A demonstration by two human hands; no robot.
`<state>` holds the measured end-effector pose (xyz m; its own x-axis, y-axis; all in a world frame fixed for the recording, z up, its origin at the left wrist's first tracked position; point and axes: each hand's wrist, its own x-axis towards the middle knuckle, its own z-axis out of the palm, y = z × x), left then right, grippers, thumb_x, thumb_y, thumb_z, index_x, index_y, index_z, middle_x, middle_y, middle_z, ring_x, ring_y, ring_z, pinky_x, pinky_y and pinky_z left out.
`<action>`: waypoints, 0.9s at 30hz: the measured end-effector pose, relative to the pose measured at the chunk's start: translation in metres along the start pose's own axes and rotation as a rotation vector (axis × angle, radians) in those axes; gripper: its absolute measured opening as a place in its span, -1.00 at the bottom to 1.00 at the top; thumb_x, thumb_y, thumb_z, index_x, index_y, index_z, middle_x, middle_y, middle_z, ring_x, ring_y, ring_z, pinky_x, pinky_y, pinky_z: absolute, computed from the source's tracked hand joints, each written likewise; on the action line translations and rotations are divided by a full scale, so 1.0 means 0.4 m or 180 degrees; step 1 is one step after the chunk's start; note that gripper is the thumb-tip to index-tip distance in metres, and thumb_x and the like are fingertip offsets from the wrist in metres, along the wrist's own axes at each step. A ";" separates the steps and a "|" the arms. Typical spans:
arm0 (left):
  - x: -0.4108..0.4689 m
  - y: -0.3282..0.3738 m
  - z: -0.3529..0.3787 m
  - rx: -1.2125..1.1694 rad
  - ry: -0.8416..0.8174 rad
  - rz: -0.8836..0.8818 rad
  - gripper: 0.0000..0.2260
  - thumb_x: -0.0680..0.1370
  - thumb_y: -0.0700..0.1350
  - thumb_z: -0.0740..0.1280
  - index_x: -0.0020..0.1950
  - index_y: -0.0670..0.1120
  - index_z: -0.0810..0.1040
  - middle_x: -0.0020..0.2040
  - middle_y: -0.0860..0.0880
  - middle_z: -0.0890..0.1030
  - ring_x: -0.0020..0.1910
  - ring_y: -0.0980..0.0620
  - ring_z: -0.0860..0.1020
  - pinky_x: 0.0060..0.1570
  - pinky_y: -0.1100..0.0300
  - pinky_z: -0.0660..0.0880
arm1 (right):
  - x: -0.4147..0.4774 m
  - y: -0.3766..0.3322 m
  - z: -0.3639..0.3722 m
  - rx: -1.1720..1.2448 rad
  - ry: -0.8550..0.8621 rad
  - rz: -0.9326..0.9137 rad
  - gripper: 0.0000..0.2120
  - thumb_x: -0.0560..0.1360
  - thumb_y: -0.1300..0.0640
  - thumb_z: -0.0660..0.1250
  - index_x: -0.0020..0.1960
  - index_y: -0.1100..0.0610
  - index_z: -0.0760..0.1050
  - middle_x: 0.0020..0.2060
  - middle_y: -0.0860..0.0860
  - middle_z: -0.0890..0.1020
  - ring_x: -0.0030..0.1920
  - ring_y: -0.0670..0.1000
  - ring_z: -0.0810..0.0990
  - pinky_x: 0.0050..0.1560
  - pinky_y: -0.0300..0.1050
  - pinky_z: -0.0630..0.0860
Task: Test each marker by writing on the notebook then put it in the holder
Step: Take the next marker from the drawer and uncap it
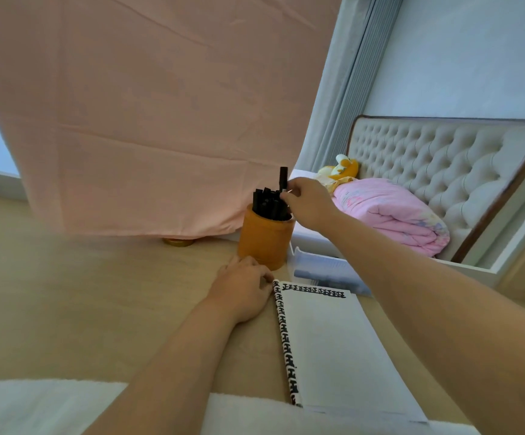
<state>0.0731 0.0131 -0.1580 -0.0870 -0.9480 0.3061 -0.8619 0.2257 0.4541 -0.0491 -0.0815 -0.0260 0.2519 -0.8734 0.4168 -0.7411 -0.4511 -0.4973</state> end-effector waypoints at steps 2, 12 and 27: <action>0.002 0.001 -0.001 -0.0003 -0.0004 -0.0011 -0.76 0.61 0.10 0.24 0.24 0.16 0.56 0.27 0.08 0.47 0.30 0.04 0.32 0.28 0.06 0.30 | 0.003 0.003 -0.001 0.0009 0.0017 0.0079 -0.74 0.63 0.13 0.26 0.29 0.13 0.48 -0.09 0.00 0.57 -0.10 0.00 0.54 -0.28 -0.38 0.31; 0.002 0.006 -0.006 0.0009 -0.0029 -0.0049 -0.78 0.61 0.10 0.23 0.23 0.17 0.55 0.28 0.09 0.46 0.31 0.05 0.31 0.27 0.06 0.26 | -0.021 0.049 -0.020 -0.0045 -0.0269 -0.0384 -0.56 0.66 0.28 0.10 0.49 -0.02 0.34 0.40 0.05 0.48 0.35 0.11 0.47 0.37 0.13 0.45; -0.002 0.020 -0.008 0.0029 0.0002 -0.0121 -0.78 0.61 0.07 0.22 0.22 0.15 0.56 0.26 0.09 0.47 0.29 0.04 0.32 0.27 0.05 0.28 | -0.055 0.189 -0.084 -0.0922 -0.0992 0.0341 -0.74 0.56 0.30 0.25 0.00 0.03 0.67 0.01 -0.03 0.67 0.02 -0.03 0.59 0.08 -0.16 0.55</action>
<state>0.0680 0.0165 -0.1520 -0.0538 -0.9558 0.2892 -0.8691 0.1874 0.4578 -0.1315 -0.0903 -0.0473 0.3070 -0.9461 0.1027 -0.9060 -0.3236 -0.2727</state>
